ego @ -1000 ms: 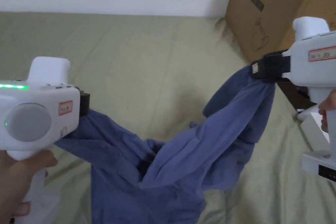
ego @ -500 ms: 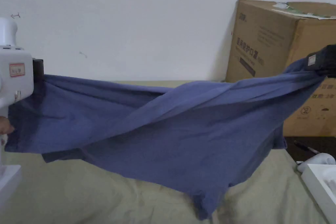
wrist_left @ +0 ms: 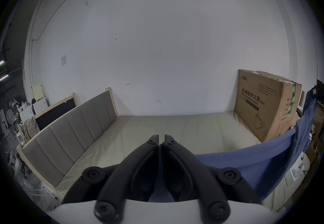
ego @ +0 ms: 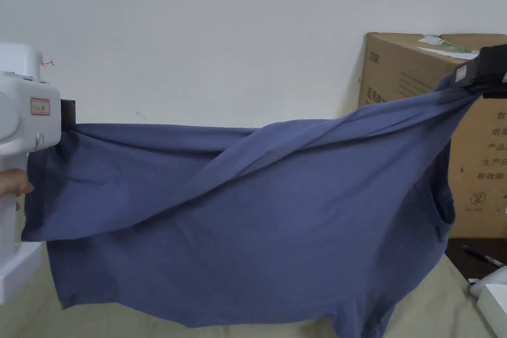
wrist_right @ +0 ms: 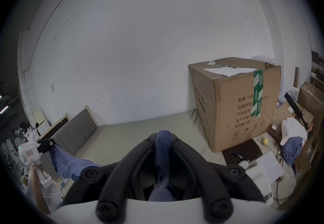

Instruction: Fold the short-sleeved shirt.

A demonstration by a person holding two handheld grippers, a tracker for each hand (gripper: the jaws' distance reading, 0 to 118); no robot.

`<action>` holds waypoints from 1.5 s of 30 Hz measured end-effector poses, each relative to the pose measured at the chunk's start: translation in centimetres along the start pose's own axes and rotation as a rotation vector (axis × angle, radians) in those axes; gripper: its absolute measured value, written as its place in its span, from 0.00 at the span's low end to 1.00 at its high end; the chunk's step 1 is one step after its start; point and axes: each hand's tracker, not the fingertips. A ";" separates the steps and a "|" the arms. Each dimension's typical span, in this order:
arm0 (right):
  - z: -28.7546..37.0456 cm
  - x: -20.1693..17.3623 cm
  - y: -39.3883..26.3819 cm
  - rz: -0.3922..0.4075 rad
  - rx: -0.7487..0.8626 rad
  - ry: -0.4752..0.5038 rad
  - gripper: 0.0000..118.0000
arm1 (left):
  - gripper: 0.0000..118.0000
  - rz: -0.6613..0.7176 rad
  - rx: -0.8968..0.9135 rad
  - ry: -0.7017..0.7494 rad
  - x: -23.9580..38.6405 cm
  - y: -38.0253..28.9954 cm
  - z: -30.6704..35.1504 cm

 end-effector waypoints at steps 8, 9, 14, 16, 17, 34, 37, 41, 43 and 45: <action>-7.4 -1.2 6.5 0.004 0.029 0.030 0.08 | 0.02 -0.004 0.018 0.018 -0.1 5.5 -7.1; -8.3 -1.5 7.2 0.031 0.033 0.014 0.08 | 0.02 -0.009 0.026 0.033 0.0 6.2 -8.1; -12.4 -2.7 9.3 0.041 0.047 0.013 0.08 | 0.02 -0.002 0.027 0.033 0.0 8.8 -12.2; -14.0 -2.9 9.5 0.040 0.046 0.013 0.08 | 0.02 -0.018 0.032 0.042 0.1 8.9 -13.6; -14.7 -2.9 9.5 0.041 0.043 0.012 0.08 | 0.02 -0.015 0.030 0.054 0.1 9.1 -14.4; -27.6 -1.4 -8.1 0.061 -0.320 -0.022 0.08 | 0.02 -0.046 -0.279 0.099 1.4 -9.1 -27.0; -29.3 -0.9 -12.9 0.048 -0.404 -0.050 0.08 | 0.02 -0.012 -0.400 0.043 1.6 -13.8 -28.1; -29.1 -0.4 -18.6 0.062 -0.524 -0.015 0.08 | 0.02 -0.050 -0.466 0.055 1.0 -18.9 -28.4; -27.4 -0.2 -20.8 0.056 -0.525 -0.020 0.08 | 0.02 -0.026 -0.478 0.031 0.8 -20.6 -26.2; -25.1 0.8 -22.6 0.044 -0.535 -0.011 0.08 | 0.02 -0.036 -0.486 0.039 0.4 -22.5 -23.8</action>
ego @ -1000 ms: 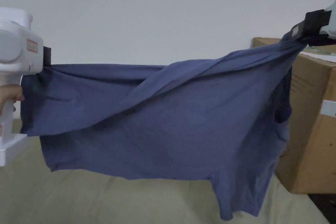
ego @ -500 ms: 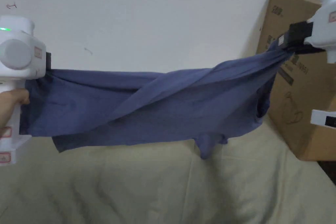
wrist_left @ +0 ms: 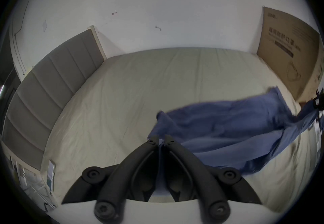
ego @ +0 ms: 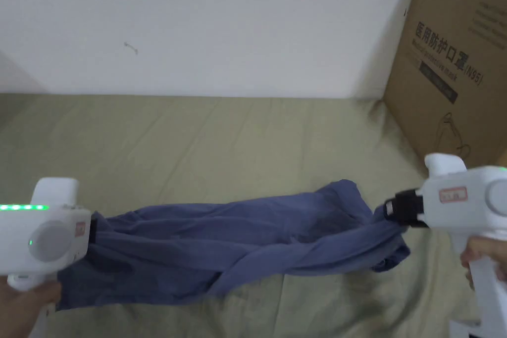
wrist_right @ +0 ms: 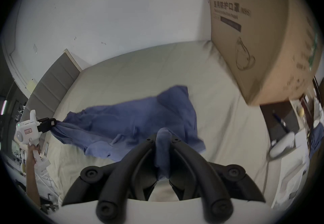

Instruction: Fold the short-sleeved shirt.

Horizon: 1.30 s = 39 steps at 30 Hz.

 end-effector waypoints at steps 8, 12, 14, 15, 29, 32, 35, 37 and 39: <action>8.6 1.8 -13.6 0.022 -0.122 0.015 0.08 | 0.02 0.045 -0.051 -0.042 -3.2 -12.9 10.8; 12.5 3.1 -20.0 -0.062 -0.161 0.017 0.08 | 0.02 0.011 -0.105 -0.002 -4.8 -18.4 13.2; 14.0 3.6 -23.5 -0.119 -0.175 0.016 0.08 | 0.02 0.054 -0.167 -0.028 -5.2 -21.0 14.1; 14.5 3.7 -25.0 -0.109 -0.187 0.022 0.08 | 0.02 0.058 -0.184 -0.028 -5.3 -22.2 14.6; 17.1 1.4 -26.3 -0.062 -0.101 0.019 0.86 | 0.93 0.122 -0.013 -0.134 -3.7 -21.4 20.3; 17.8 0.3 -24.9 -0.023 -0.043 0.033 0.72 | 0.69 0.107 0.023 -0.157 -2.9 -19.3 21.3; 17.8 -0.9 -23.4 0.040 -0.022 0.058 0.46 | 0.25 0.056 0.093 -0.134 -1.1 -17.2 22.2; 17.0 -1.3 -22.1 0.034 -0.006 0.055 0.30 | 0.06 0.041 0.143 -0.109 0.0 -16.2 22.5; 15.9 -1.3 -20.8 0.042 -0.004 0.058 0.17 | 0.00 0.048 0.142 -0.110 0.6 -15.4 21.6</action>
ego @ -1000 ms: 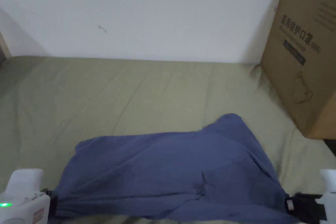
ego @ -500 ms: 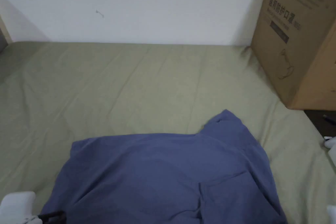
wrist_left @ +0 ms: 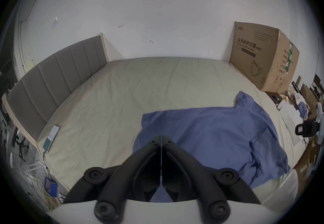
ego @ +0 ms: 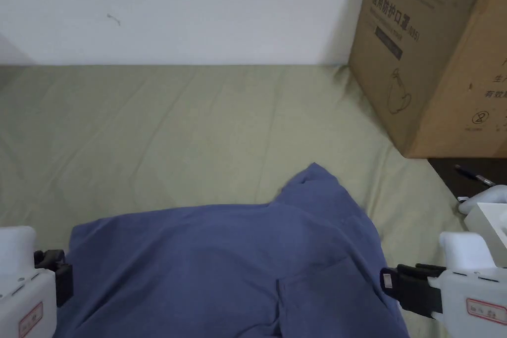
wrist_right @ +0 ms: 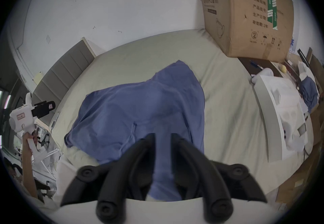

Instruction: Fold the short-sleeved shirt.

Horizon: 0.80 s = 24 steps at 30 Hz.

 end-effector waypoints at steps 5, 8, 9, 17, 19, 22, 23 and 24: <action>-4.9 0.8 4.8 0.013 0.031 -0.037 0.00 | 0.00 0.051 -0.015 -0.031 -0.3 2.1 -4.2; -9.0 2.1 8.2 0.035 -0.017 -0.046 0.00 | 0.00 0.027 -0.033 -0.005 -0.1 3.3 -6.4; -10.4 2.6 9.2 0.028 -0.018 -0.049 0.00 | 0.00 0.023 -0.043 -0.004 -0.2 3.6 -7.1; -22.8 6.1 14.6 0.182 -0.171 -0.276 0.78 | 0.00 0.004 -0.139 0.016 -1.5 3.2 -12.4; -24.9 6.6 14.7 0.169 -0.250 -0.244 0.77 | 0.00 0.012 -0.160 0.008 -2.0 2.7 -13.3; -27.0 6.7 13.6 0.090 -0.351 -0.173 0.65 | 0.00 0.017 -0.184 0.025 -2.6 2.2 -14.4; -27.6 6.8 12.9 0.088 -0.381 -0.143 0.66 | 0.00 0.018 -0.194 0.028 -2.5 2.3 -14.3; -27.8 6.3 12.3 0.116 -0.350 -0.202 0.66 | 0.00 0.019 -0.200 0.030 -2.6 2.3 -14.4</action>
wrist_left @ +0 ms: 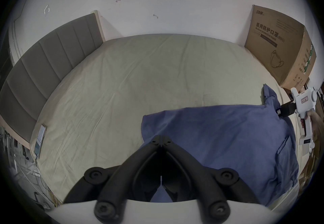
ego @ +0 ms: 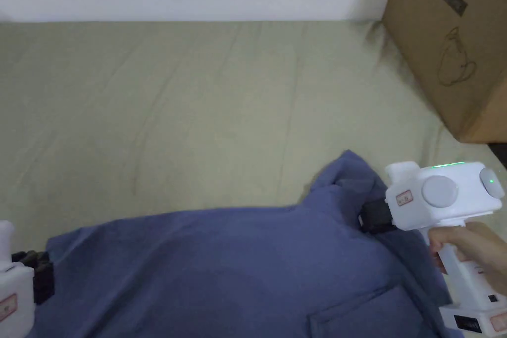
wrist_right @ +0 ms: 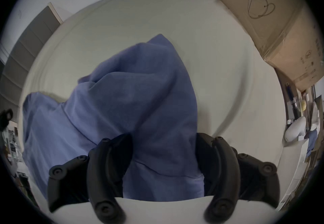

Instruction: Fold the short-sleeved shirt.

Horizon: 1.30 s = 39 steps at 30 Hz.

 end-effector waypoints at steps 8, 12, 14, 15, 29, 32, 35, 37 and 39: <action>2.7 0.0 0.4 -0.072 0.037 0.005 0.02 | 0.78 0.020 -0.109 -0.017 -2.2 1.5 -3.6; 3.6 0.2 0.4 -0.077 0.044 0.017 0.01 | 0.83 0.054 -0.150 -0.007 -3.2 4.1 -6.6; 4.4 0.5 0.5 -0.111 0.055 0.045 0.01 | 0.83 0.027 -0.178 -0.050 -3.0 5.2 -8.8; 4.8 0.6 0.5 -0.119 0.064 0.055 0.01 | 0.83 0.024 -0.208 -0.047 -2.6 5.5 -10.2; 7.8 0.2 0.2 -0.152 0.105 0.108 0.01 | 0.03 -0.160 -0.305 0.018 3.6 5.4 -13.7; 10.4 0.3 0.3 -0.161 0.143 0.116 0.01 | 0.03 -0.121 -0.266 -0.025 2.8 6.2 -11.2; 13.8 0.8 0.6 -0.220 0.198 0.160 0.01 | 0.03 -0.079 -0.175 -0.053 1.4 8.4 -7.6; 16.3 0.8 0.7 -0.225 0.220 0.165 0.01 | 0.03 -0.065 -0.117 -0.056 0.7 10.2 -4.9; 19.1 0.4 0.8 -0.198 0.281 0.126 0.01 | 0.03 -0.057 -0.035 -0.081 0.9 11.8 -0.4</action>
